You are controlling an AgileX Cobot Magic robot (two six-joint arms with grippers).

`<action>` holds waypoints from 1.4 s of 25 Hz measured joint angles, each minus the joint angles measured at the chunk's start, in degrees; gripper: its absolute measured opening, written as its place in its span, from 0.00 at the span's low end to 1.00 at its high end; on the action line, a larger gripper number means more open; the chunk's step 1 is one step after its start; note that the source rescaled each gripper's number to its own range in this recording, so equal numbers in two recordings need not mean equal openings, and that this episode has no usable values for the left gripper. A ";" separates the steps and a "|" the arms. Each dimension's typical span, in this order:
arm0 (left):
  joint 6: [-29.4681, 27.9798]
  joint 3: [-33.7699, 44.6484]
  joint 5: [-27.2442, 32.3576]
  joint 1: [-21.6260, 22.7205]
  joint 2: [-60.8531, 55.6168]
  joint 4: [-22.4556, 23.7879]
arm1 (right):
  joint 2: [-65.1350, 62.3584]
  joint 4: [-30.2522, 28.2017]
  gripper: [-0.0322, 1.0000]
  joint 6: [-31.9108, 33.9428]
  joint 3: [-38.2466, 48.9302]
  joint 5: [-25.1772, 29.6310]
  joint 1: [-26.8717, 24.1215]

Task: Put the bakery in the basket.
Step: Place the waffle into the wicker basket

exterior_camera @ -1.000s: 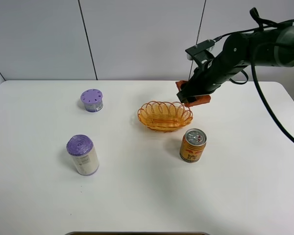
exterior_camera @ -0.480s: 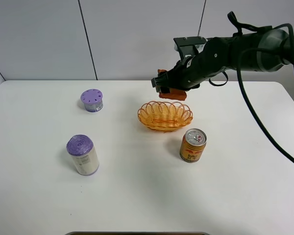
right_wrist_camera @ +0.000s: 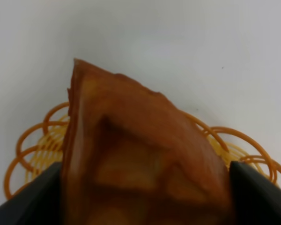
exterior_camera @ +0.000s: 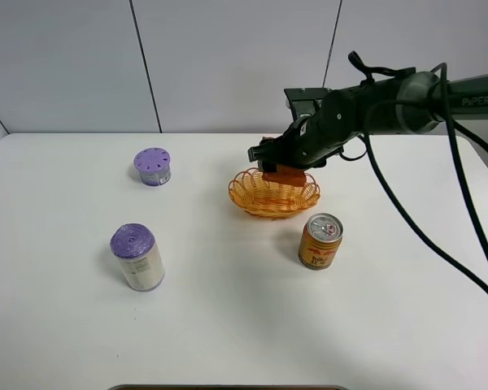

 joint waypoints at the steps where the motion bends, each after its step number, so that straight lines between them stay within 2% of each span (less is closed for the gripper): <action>1: 0.00 0.00 0.00 0.00 0.00 0.00 | 0.60 0.00 0.03 0.00 0.00 -0.18 0.00; 9: 0.00 0.00 0.00 0.00 0.00 0.00 | 4.06 -0.13 0.03 0.00 0.04 -4.52 0.01; 35: 0.00 0.00 0.00 0.00 0.00 0.00 | 5.48 -0.08 0.04 0.00 0.04 -4.56 0.01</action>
